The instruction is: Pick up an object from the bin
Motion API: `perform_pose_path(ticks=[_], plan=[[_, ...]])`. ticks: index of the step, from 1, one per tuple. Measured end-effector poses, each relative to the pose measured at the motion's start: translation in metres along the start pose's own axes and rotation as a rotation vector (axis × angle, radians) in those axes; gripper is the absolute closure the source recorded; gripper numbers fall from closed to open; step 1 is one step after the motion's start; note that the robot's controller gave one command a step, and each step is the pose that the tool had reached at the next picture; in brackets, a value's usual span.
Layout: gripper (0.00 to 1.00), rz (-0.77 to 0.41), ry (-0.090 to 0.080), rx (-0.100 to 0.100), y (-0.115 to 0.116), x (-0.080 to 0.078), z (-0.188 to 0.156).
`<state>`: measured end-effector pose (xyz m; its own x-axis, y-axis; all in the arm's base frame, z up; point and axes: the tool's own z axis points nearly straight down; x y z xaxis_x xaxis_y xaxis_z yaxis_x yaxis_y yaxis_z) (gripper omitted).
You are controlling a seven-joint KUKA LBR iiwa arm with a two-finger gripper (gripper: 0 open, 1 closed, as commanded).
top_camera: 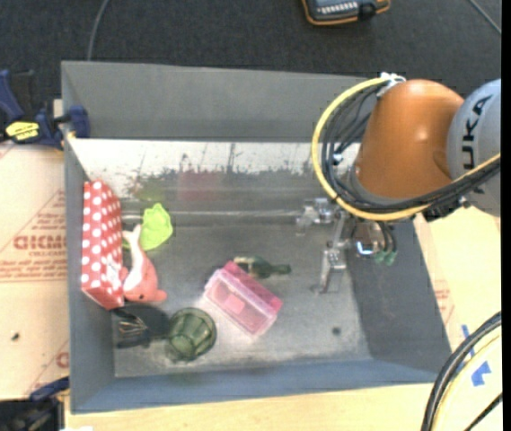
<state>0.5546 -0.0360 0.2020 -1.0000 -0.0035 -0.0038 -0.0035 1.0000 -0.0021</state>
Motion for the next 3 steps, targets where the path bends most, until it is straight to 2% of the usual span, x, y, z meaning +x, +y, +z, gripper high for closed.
perform_pose_path(ticks=[1, 2, 3], plan=[[0.00, 0.000, 0.000, 0.000, 0.000, 0.000, 0.000], [0.00, -0.002, 0.007, 0.000, 0.000, 0.002, -0.015], [0.00, -0.274, -0.001, 0.001, 0.013, 0.040, -0.093]])
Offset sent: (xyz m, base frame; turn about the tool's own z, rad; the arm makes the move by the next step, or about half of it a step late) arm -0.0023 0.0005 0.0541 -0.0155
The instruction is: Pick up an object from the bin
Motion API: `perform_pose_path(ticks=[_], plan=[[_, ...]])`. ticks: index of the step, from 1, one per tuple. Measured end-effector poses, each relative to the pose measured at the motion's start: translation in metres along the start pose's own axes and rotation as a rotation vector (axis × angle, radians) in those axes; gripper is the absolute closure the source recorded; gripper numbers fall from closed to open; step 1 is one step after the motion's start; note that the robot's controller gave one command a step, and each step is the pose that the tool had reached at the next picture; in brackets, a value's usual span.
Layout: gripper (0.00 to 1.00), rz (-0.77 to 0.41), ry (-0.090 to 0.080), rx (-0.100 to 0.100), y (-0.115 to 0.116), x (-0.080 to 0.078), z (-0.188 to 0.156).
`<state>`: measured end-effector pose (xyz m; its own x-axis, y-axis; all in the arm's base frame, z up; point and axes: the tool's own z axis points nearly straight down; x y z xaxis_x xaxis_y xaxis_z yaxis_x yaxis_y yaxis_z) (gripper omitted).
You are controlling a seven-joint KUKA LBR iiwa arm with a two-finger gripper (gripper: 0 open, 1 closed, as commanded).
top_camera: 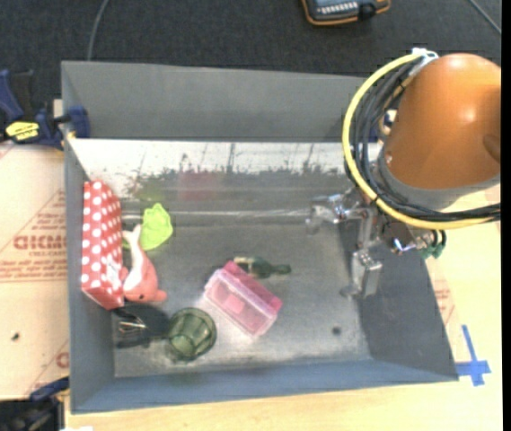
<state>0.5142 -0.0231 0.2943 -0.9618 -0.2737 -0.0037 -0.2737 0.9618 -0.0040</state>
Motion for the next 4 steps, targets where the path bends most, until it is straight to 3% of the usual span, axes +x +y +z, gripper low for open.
perform_pose_path(ticks=[1, 2, 3, 4], plan=[[0.00, 0.058, -0.013, 0.003, -0.004, -0.014, 0.027], [1.00, -0.221, -0.017, 0.006, 0.037, 0.025, 0.063], [1.00, -0.221, -0.017, 0.006, 0.037, 0.024, 0.063], [1.00, 0.137, -0.019, 0.003, 0.053, -0.005, 0.087]])
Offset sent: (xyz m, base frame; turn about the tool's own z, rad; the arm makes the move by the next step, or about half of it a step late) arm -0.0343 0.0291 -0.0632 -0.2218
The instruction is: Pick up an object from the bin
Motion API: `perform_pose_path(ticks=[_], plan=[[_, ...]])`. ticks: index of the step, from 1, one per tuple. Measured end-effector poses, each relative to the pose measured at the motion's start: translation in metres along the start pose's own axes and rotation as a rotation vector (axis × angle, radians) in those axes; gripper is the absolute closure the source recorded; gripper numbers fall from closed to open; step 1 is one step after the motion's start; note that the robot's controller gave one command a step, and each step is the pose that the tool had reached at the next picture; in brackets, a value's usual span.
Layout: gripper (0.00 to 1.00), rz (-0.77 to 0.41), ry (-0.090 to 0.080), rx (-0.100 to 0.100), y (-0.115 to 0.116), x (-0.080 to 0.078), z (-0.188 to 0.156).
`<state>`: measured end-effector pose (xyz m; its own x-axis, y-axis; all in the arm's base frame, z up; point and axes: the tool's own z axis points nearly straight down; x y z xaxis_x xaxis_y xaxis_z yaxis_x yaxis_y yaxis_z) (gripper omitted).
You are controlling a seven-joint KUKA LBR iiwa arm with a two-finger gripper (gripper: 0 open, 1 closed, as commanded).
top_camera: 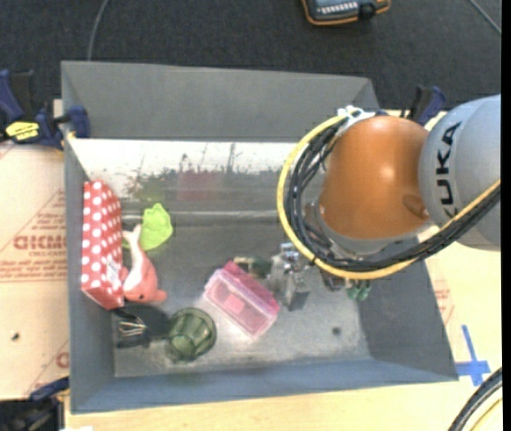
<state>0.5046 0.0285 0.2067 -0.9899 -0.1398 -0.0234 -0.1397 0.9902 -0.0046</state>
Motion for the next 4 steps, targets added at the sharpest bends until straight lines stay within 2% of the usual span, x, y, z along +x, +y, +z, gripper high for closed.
perform_pose_path(ticks=[1, 2, 3, 4], plan=[[1.00, -0.046, -0.002, 0.002, 0.009, 0.007, 0.002], [1.00, -0.238, -0.002, 0.001, 0.000, -0.009, 0.037], [1.00, -0.043, -0.005, 0.001, 0.045, -0.031, 0.051], [1.00, -0.165, -0.013, 0.002, 0.041, -0.032, 0.051]])
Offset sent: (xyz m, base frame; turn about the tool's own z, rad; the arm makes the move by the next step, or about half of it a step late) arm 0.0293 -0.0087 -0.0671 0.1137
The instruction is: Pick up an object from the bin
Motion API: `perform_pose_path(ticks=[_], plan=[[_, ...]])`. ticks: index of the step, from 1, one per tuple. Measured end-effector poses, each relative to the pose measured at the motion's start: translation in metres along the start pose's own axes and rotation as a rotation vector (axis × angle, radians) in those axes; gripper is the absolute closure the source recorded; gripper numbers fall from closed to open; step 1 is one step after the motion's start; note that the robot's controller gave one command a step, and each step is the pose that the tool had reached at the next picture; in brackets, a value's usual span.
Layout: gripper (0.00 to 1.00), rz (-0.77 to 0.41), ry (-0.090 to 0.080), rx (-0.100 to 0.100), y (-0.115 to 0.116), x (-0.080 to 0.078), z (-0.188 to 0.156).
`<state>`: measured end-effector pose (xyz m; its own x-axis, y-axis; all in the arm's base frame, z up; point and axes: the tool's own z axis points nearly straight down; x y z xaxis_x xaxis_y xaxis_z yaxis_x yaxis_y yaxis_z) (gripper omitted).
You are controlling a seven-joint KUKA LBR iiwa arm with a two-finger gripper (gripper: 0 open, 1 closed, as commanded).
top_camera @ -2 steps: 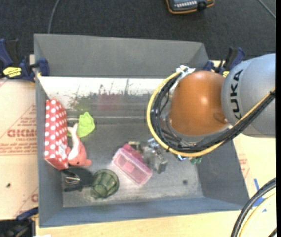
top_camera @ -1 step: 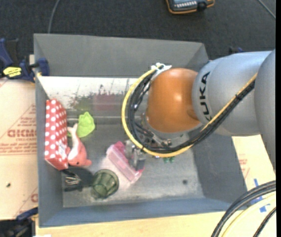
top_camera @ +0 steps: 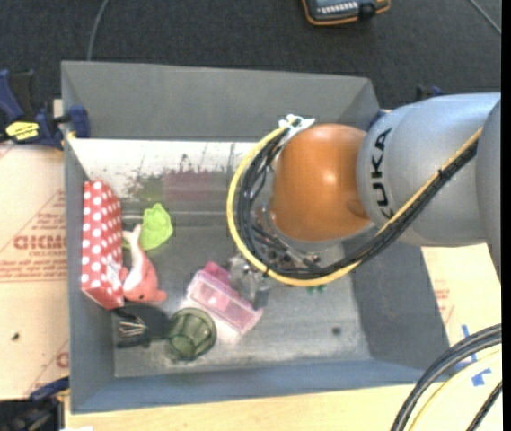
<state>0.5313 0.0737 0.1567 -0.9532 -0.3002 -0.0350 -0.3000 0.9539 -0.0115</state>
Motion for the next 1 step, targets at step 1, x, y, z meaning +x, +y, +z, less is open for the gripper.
perform_pose_path(ticks=[1], plan=[[1.00, -0.073, -0.025, 0.006, 0.0304, 0.0045, 0.0245]])
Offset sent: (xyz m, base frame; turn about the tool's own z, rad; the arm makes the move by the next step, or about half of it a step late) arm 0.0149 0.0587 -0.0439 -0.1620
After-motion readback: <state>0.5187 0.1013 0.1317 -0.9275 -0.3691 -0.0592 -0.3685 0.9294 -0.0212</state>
